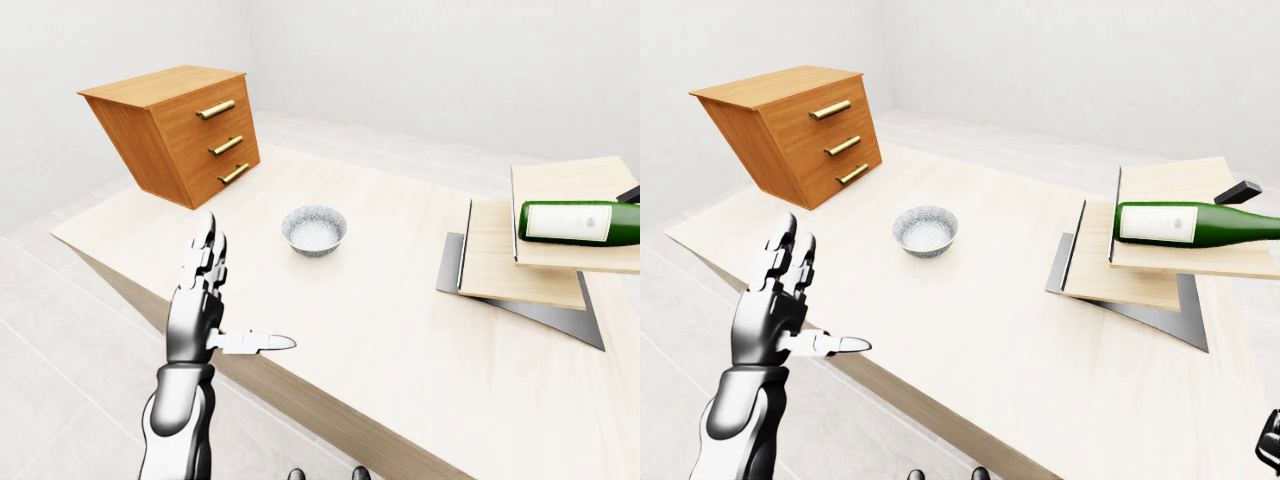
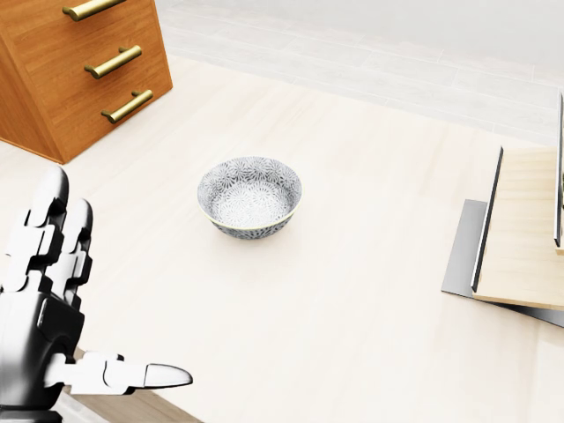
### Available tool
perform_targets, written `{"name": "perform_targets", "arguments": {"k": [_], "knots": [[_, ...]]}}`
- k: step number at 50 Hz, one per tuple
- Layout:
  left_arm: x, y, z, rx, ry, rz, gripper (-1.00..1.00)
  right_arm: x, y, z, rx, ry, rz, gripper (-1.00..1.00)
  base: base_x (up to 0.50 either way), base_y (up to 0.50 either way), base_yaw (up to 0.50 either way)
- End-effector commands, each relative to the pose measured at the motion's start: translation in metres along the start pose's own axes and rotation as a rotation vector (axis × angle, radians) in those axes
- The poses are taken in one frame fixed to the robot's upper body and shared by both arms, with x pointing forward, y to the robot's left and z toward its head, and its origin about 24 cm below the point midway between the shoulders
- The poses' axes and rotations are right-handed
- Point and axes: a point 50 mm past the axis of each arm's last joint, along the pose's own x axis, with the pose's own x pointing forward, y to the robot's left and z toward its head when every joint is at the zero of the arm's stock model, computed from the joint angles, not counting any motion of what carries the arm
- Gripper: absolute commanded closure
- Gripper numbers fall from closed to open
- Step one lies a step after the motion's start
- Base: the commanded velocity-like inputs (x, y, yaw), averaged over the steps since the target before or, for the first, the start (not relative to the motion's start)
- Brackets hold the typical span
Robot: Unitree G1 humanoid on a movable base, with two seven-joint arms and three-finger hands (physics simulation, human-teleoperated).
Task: Put the wine bottle on the wine rack.
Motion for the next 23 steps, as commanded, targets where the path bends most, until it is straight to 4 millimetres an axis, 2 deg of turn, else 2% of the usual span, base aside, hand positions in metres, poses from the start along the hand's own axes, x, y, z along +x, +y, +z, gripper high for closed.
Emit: {"name": "perform_targets", "arguments": {"k": [1, 6, 23], "knots": [[0.015, -0.005, 0.018, 0.013, -0.102, -0.023, -1.0, -0.011, 0.038, -0.012, 0.077, 0.024, 0.188, -1.0, 0.0, 0.0, 0.0], [0.023, -0.007, 0.026, 0.016, -0.148, -0.032, -1.0, -0.014, 0.051, -0.013, 0.121, 0.013, 0.256, -1.0, 0.0, 0.0, 0.0], [0.044, -0.013, 0.058, -0.028, -0.321, -0.037, -1.0, -0.03, 0.073, -0.019, 0.24, -0.029, 0.378, -1.0, 0.0, 0.0, 0.0]]}}
